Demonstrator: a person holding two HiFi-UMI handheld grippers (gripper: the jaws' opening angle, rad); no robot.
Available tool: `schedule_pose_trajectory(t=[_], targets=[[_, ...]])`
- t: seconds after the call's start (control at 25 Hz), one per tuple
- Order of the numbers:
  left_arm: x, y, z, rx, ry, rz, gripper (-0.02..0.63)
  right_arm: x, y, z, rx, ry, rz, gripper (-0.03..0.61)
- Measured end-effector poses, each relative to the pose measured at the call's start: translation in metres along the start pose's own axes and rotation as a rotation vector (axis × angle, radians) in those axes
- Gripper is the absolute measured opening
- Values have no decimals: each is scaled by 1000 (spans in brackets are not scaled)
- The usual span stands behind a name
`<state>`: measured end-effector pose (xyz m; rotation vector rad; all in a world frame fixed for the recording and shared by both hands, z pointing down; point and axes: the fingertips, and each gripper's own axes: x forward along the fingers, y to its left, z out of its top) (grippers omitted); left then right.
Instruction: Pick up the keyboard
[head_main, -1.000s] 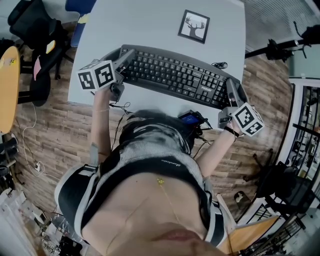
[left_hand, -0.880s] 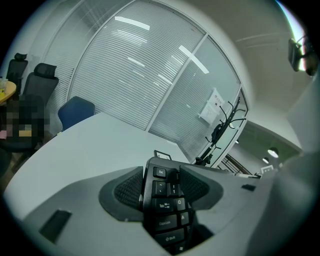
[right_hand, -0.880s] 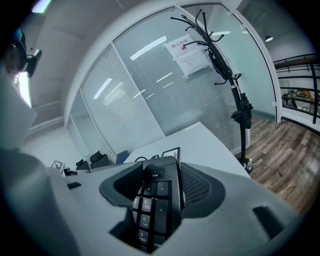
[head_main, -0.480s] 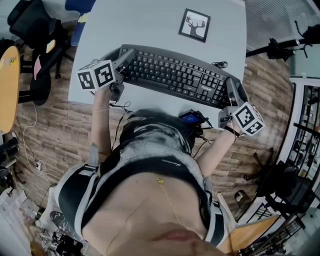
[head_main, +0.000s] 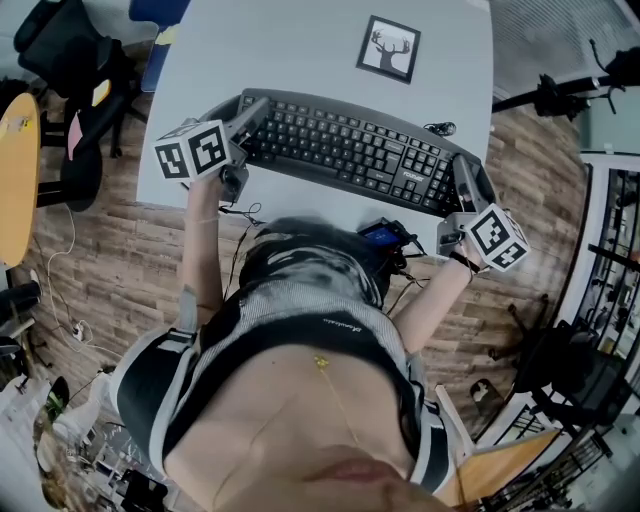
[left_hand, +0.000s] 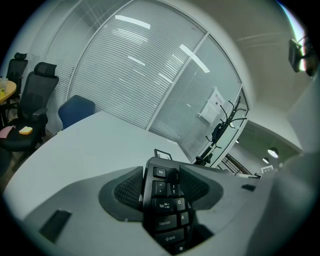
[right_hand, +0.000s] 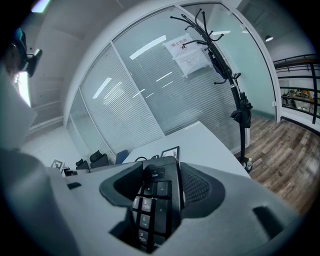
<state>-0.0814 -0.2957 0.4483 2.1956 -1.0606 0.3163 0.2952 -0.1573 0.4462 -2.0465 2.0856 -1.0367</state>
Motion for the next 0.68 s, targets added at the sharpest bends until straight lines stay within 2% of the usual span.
schedule_pose_trajectory(t=[0.08,0.24,0.44,0.68], targets=[[-1,0,4,12,-6,18,215,0,-1,0,1,1,1,234],[5,0,-5,-11,10,-12,215,2,-3,-1,4,5,0,233],[1,1,0,5,3,14,215,2,-3,-2,1,8,0,235],[8,-3,-10,-27,21,-33,215,4,-4,-1,0,12,-1,234]])
